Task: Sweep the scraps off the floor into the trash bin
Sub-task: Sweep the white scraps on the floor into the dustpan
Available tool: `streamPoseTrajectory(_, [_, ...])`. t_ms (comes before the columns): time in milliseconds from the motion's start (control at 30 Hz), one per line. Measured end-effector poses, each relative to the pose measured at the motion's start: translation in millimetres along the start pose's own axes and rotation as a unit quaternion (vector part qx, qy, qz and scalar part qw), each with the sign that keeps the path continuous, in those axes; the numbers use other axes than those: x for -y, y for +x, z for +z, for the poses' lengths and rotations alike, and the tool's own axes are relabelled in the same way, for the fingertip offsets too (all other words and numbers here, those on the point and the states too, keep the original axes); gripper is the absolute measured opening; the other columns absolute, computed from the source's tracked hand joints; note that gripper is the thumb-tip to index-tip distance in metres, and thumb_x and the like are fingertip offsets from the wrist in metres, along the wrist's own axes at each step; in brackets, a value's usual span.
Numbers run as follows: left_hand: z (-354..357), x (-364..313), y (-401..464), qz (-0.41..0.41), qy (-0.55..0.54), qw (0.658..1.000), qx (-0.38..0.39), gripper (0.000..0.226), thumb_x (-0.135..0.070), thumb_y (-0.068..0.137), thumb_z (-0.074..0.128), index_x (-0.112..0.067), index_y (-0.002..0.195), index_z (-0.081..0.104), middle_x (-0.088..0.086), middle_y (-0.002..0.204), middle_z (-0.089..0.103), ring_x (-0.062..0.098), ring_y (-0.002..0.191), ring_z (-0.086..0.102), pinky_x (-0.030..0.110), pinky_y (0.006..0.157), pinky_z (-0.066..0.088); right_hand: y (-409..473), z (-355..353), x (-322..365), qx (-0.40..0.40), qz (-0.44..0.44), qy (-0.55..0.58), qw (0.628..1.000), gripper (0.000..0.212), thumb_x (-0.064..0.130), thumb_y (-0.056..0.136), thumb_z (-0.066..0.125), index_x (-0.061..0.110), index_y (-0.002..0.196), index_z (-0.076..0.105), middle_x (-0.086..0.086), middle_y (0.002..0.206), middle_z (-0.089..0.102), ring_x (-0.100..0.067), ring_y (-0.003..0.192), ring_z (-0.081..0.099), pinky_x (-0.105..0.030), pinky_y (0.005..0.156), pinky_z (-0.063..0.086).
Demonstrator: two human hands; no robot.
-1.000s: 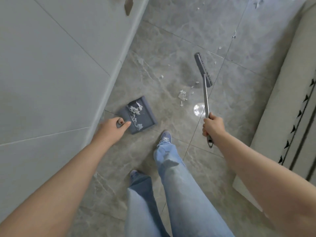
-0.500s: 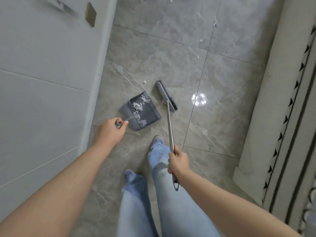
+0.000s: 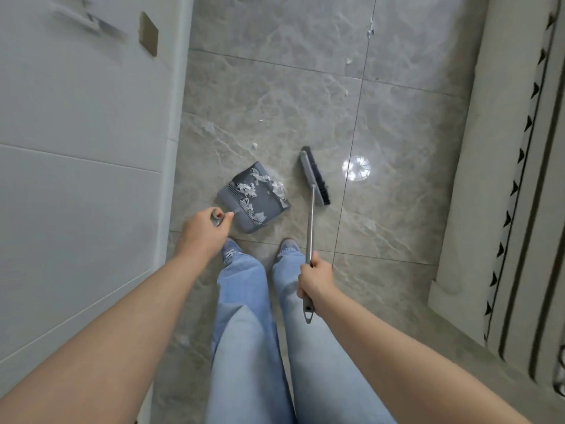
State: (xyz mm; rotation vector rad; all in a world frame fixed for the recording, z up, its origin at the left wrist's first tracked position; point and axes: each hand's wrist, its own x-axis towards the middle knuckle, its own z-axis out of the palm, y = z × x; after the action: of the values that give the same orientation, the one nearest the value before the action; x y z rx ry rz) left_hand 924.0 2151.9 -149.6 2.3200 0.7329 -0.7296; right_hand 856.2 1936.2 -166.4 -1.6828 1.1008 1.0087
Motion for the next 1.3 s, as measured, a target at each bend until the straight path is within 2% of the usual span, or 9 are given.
streamPoseTrajectory(167, [-6.7,6.5,-0.6,-0.001,-0.006,1.0,0.015,0.038,-0.042,0.094,0.058,-0.007,0.078,0.06,0.007,0.074,0.062,0.032,0.077,0.055,0.034,0.069,0.042,-59.5,29.2,-31.1,0.056,-0.006,0.044,0.997,0.03,0.007,0.094,0.037,0.028,0.077,0.05,-0.002,0.057,0.04,-0.013,0.04,0.038,-0.023,0.039,0.034])
streamPoseTrajectory(267, [-14.2,15.8,-3.2,-0.003,-0.021,0.999,0.025,0.039,-0.044,0.093,0.058,-0.007,0.079,0.06,0.005,0.072,0.061,0.032,0.078,0.057,0.034,0.067,0.042,-83.4,27.5,-36.4,0.054,-0.011,0.1,0.993,0.031,0.007,0.096,0.039,0.026,0.094,0.063,0.003,0.053,0.035,-0.01,0.039,0.031,-0.021,0.039,0.03])
streamPoseTrajectory(467, [-33.5,39.6,-9.9,-0.021,-0.077,0.997,-0.011,0.034,-0.042,0.094,0.059,-0.009,0.085,0.062,0.007,0.081,0.062,0.031,0.085,0.057,0.033,0.071,0.039,-42.7,7.2,21.5,-0.01,-0.023,0.143,0.989,0.02,-0.002,0.096,0.039,0.004,0.096,0.058,-0.003,0.055,0.034,-0.015,0.044,0.03,-0.021,0.037,0.024])
streamPoseTrajectory(533, [-43.1,56.6,-7.6,-0.057,-0.121,0.99,-0.034,0.031,-0.044,0.093,0.06,-0.014,0.086,0.061,0.007,0.086,0.065,0.032,0.089,0.06,0.034,0.074,0.044,-20.9,7.1,49.6,-0.015,-0.031,0.11,0.993,0.022,-0.002,0.093,0.037,0.012,0.091,0.054,-0.003,0.052,0.033,-0.015,0.04,0.031,-0.025,0.041,0.023])
streamPoseTrajectory(667, [-60.0,86.5,4.4,-0.116,-0.245,0.961,-0.049,0.033,-0.05,0.088,0.062,-0.018,0.083,0.058,0.005,0.063,0.055,0.028,0.052,0.051,0.027,0.041,0.043,15.8,29.6,106.0,-0.021,-0.061,0.047,0.997,0.018,0.0,0.093,0.035,0.013,0.086,0.048,-0.004,0.054,0.034,-0.016,0.036,0.033,-0.028,0.044,0.024])
streamPoseTrajectory(767, [-66.6,98.1,17.9,-0.127,-0.301,0.943,-0.056,0.033,-0.045,0.09,0.064,-0.016,0.078,0.055,-0.002,0.044,0.044,0.018,0.029,0.036,0.024,0.04,0.035,46.0,54.3,148.5,-0.036,-0.093,-0.019,0.995,0.018,0.004,0.092,0.037,0.014,0.099,0.05,-0.007,0.063,0.042,-0.019,0.046,0.041,-0.026,0.042,0.034])
streamPoseTrajectory(967, [-73.4,95.8,58.3,-0.111,-0.297,0.946,-0.065,0.038,-0.05,0.088,0.061,-0.016,0.075,0.052,-0.001,0.042,0.045,0.02,0.03,0.038,0.025,0.04,0.038,84.0,95.8,199.7,-0.031,-0.092,-0.119,0.988,0.026,-0.001,0.09,0.033,0.011,0.107,0.05,-0.009,0.076,0.044,-0.018,0.049,0.039,-0.019,0.037,0.034])
streamPoseTrajectory(1133, [-84.3,84.7,75.3,-0.107,-0.273,0.953,-0.073,0.035,-0.05,0.087,0.06,-0.017,0.076,0.058,0.006,0.058,0.055,0.023,0.036,0.046,0.023,0.038,0.038,36.3,124.5,148.4,0.029,-0.093,-0.203,0.974,0.042,-0.001,0.091,0.032,0.009,0.127,0.05,-0.013,0.079,0.05,-0.021,0.049,0.046,-0.017,0.032,0.034])
streamPoseTrajectory(1300, [-100.3,100.4,78.4,-0.127,-0.255,0.956,-0.071,0.041,-0.051,0.085,0.058,-0.011,0.09,0.064,0.01,0.074,0.06,0.025,0.046,0.05,0.021,0.034,0.037,-18.8,119.4,86.8,0.085,-0.102,-0.174,0.976,0.041,0.008,0.097,0.04,0.008,0.137,0.049,-0.005,0.06,0.045,-0.019,0.045,0.044,-0.029,0.047,0.04])
